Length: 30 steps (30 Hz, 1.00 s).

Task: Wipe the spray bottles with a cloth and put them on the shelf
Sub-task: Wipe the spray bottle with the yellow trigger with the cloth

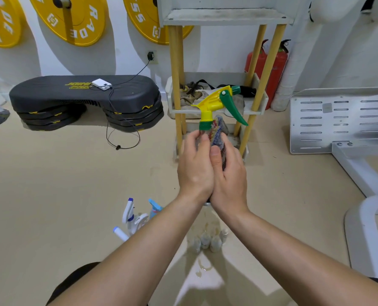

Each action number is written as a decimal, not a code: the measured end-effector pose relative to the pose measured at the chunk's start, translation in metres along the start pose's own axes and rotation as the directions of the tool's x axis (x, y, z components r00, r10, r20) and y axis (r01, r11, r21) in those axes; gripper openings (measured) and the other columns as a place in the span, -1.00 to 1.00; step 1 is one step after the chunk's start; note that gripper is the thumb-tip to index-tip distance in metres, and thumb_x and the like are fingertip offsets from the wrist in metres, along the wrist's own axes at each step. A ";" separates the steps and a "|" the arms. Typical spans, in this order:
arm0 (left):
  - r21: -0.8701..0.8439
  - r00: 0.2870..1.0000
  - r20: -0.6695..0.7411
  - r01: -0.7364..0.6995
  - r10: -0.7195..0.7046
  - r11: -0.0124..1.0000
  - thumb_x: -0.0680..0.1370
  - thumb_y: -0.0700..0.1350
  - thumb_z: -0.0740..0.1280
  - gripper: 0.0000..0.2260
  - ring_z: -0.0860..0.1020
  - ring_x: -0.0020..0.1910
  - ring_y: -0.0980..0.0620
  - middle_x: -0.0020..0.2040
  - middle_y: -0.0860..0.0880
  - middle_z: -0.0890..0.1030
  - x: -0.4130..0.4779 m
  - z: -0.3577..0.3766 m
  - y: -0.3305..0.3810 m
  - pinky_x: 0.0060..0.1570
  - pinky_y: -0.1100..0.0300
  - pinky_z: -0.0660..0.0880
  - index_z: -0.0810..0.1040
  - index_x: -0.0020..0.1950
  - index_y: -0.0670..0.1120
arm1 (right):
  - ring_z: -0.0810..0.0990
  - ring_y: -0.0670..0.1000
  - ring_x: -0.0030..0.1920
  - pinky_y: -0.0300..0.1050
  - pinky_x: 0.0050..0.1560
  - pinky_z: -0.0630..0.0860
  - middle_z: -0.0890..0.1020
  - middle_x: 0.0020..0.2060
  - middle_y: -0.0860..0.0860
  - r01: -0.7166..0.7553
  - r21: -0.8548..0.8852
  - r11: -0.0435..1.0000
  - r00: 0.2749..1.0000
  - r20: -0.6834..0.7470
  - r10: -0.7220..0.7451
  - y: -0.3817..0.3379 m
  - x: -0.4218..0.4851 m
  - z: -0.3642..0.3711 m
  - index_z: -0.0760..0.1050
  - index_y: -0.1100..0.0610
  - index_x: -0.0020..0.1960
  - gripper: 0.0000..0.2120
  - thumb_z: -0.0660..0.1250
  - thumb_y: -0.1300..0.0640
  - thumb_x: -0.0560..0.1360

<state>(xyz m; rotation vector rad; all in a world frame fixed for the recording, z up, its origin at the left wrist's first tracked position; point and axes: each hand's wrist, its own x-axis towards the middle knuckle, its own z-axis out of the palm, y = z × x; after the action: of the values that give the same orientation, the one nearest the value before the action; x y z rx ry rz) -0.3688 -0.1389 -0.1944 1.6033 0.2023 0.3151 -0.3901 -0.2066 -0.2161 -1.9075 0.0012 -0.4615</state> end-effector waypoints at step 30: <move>-0.496 0.916 0.327 0.377 -0.234 0.782 0.60 0.14 0.33 -0.56 0.63 0.05 -0.17 0.12 -0.25 0.65 0.037 -0.018 0.001 0.21 -0.10 0.55 0.63 0.23 -0.22 | 0.44 -0.22 0.31 -0.24 0.29 0.41 0.51 0.32 -0.12 0.136 -0.018 0.990 0.985 0.105 -0.134 -0.005 0.000 -0.004 0.24 -0.21 0.54 -0.52 0.10 -0.20 0.63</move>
<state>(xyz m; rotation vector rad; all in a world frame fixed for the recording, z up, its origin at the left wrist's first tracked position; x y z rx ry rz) -0.3393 -0.1099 -0.1898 0.9941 0.1580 -0.0892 -0.3922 -0.2084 -0.2104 -1.9616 -0.1926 -0.4547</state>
